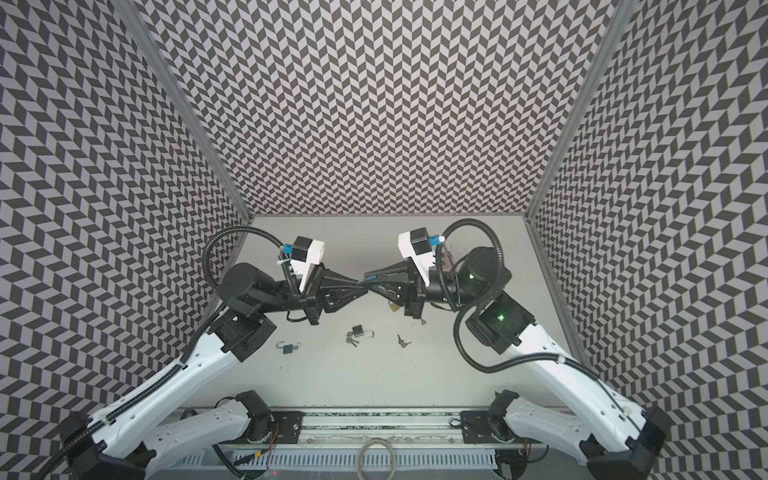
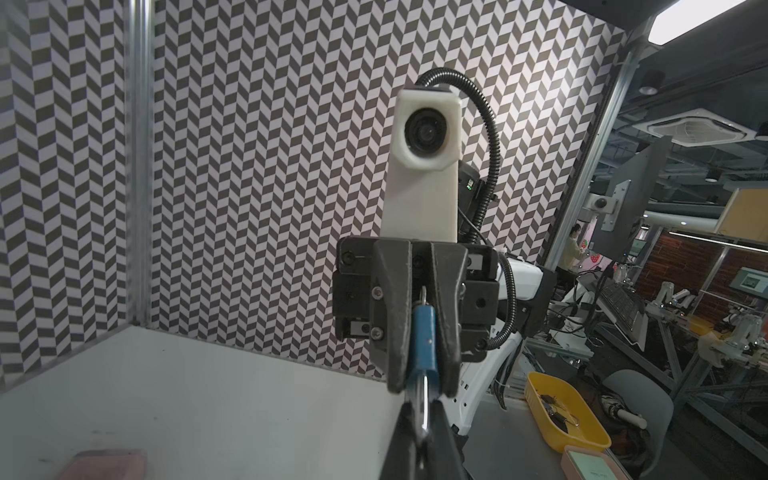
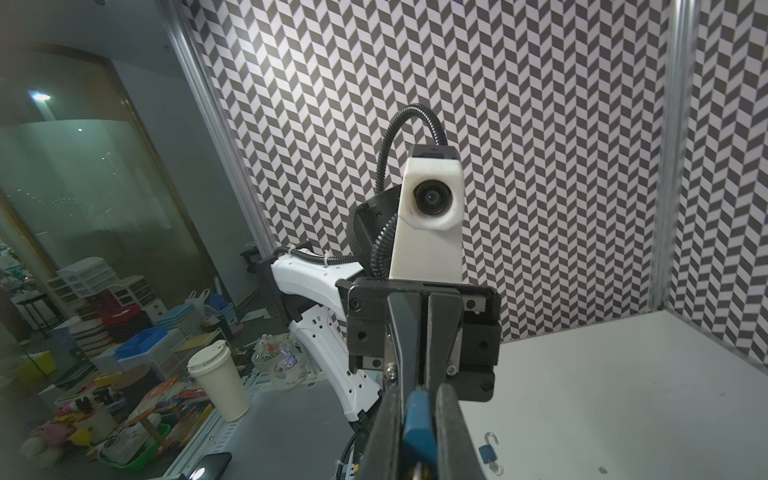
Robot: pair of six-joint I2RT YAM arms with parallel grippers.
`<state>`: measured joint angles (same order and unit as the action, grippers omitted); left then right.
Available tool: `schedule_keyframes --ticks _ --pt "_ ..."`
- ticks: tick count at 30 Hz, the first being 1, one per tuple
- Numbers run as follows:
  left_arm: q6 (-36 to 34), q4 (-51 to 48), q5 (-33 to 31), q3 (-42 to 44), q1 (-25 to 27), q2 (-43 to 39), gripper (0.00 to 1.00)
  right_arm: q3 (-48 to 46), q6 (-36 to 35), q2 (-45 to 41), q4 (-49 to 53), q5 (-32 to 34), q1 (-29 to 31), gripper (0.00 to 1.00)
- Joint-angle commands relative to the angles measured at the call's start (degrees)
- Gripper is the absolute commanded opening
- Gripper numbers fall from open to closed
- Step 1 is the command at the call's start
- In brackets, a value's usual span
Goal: Lock with the key
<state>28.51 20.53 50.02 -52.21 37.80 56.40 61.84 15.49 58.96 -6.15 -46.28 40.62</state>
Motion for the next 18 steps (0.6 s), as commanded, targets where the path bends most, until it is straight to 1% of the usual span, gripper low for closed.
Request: schedule_keyframes --ticks 1,4,5,9,10,11,13,15,18 --pt "0.58 -1.45 0.05 -0.81 -2.49 -2.21 0.0 -1.04 0.38 -1.8 1.63 -2.22 -1.89 0.0" --pt "0.49 -2.25 0.25 -1.33 -2.69 -2.31 0.0 -1.88 2.13 -2.52 -0.63 -2.4 -1.95 0.0" --pt "0.63 -2.34 0.15 -1.32 -2.65 -2.3 0.01 -1.99 2.57 -2.62 -1.26 -2.56 -1.99 0.0" --pt "1.08 -2.12 -0.71 -0.81 -2.65 -2.63 0.36 -1.84 2.79 -2.71 -1.19 -2.41 -1.97 0.0" --pt "1.1 -2.08 -1.19 -0.77 -2.65 -2.74 0.43 -1.93 2.8 -2.79 -1.23 -2.41 -1.95 0.0" --pt "1.09 -2.09 -1.45 -0.62 -2.63 -2.71 0.46 -1.91 2.92 -2.86 -1.39 -2.41 -1.95 0.0" --pt "1.21 -2.06 -1.84 -0.62 -2.65 -2.49 0.47 -1.85 2.92 -2.75 -1.23 -2.56 -2.01 0.0" --pt "1.28 -1.7 -1.73 -0.62 -2.65 -2.07 0.46 -1.83 2.89 -2.62 -1.15 -2.62 -1.95 0.0" --pt "1.63 -0.83 -0.87 -0.75 -2.26 -1.29 0.42 -1.83 2.94 -2.54 -1.07 -2.57 -2.02 0.0"
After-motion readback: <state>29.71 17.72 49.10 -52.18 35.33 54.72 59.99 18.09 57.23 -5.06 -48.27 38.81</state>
